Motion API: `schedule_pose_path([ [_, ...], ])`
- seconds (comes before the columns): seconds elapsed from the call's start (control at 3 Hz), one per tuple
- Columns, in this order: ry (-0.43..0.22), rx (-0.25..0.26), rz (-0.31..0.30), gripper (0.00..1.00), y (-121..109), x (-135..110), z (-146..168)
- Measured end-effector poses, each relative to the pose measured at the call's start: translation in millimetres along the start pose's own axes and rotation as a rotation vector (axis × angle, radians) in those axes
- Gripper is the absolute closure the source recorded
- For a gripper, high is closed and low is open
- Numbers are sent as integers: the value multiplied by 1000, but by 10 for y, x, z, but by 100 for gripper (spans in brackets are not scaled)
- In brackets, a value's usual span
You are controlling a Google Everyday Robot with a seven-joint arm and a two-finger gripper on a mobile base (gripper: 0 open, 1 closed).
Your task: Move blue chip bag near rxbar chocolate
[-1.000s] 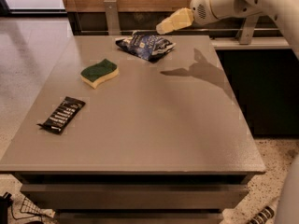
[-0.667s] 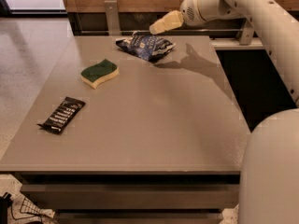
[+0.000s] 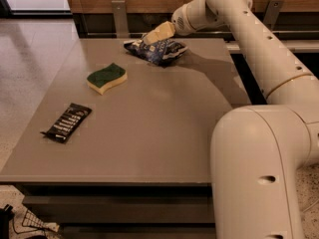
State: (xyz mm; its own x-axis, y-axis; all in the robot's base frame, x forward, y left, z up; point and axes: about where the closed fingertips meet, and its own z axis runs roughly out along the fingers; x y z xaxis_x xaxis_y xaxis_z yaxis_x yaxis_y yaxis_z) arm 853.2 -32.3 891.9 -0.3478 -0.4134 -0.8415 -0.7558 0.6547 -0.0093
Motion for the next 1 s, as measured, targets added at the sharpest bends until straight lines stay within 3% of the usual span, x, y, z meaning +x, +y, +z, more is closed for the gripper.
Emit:
schedule_pose_path([
  [0.33,155,-12,-24,0,212,189,381],
  [0.67,237,-20,-23,0,284,355,569],
  [1.0,328,7,-17,12,206,622,610],
])
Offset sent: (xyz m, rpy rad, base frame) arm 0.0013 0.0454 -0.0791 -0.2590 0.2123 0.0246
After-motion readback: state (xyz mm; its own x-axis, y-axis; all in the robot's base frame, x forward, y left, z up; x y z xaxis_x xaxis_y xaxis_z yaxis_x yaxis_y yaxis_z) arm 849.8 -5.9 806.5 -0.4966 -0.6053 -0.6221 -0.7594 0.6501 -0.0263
